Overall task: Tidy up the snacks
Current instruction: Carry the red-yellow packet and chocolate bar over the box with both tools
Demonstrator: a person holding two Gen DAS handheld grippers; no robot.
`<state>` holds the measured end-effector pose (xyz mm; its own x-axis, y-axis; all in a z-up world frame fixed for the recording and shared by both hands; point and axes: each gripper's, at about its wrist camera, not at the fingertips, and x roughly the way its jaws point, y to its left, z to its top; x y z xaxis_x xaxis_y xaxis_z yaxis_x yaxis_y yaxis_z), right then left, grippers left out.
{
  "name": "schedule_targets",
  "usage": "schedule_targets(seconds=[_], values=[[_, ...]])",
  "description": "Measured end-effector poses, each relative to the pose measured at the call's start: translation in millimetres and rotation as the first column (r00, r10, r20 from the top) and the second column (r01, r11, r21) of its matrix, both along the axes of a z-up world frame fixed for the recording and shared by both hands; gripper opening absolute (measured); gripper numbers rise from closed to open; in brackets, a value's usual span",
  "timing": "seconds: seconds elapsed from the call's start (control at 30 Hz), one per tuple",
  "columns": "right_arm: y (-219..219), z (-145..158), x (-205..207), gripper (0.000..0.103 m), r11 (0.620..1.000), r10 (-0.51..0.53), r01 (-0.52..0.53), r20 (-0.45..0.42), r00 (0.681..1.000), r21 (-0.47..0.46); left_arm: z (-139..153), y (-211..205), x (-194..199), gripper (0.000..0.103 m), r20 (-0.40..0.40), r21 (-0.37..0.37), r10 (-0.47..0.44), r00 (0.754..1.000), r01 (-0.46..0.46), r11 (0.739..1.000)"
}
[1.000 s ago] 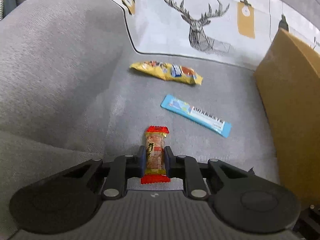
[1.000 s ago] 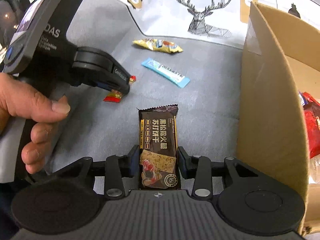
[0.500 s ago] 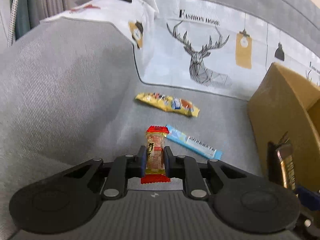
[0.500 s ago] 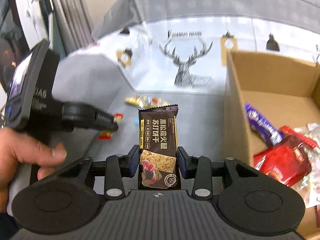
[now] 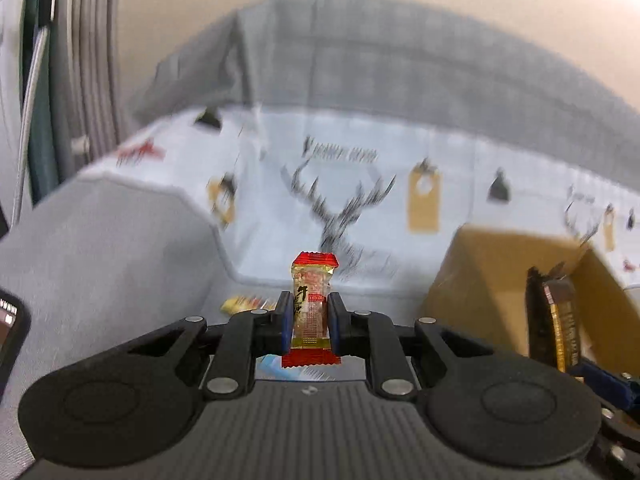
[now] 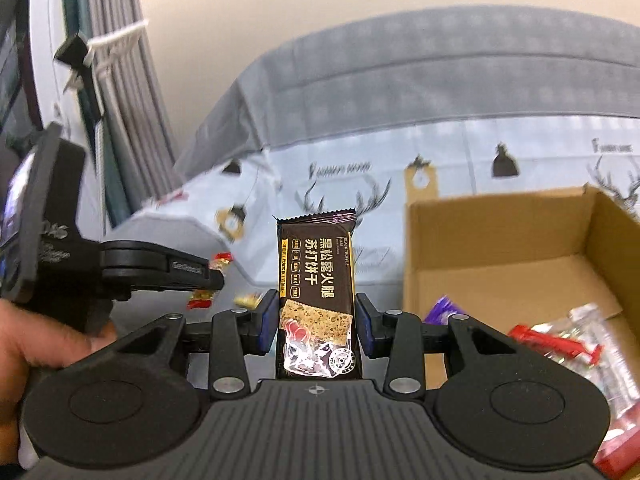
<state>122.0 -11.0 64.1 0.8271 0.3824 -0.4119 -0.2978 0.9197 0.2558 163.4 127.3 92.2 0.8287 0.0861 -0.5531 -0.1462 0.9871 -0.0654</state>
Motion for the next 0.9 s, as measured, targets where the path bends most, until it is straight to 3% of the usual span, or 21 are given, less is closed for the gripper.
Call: schedule_targets(seconds=[0.2, 0.63, 0.9], values=[[-31, 9, 0, 0.042, 0.997, -0.079, 0.08, 0.062, 0.995, -0.013, 16, -25, -7, 0.019, 0.117, -0.005, -0.038, 0.992, 0.039, 0.999], [-99, 18, 4, 0.042, 0.968, -0.249, 0.25, 0.094, 0.964, 0.0, 23, -67, -5, 0.019, 0.209, -0.06, -0.128, 0.969, 0.143, 0.988], [-136, 12, 6, 0.042, 0.928, -0.371, 0.372, 0.053, 0.927, -0.013, 24, -102, -6, 0.019, 0.26, -0.041, -0.221, 0.94, 0.24, 0.97]])
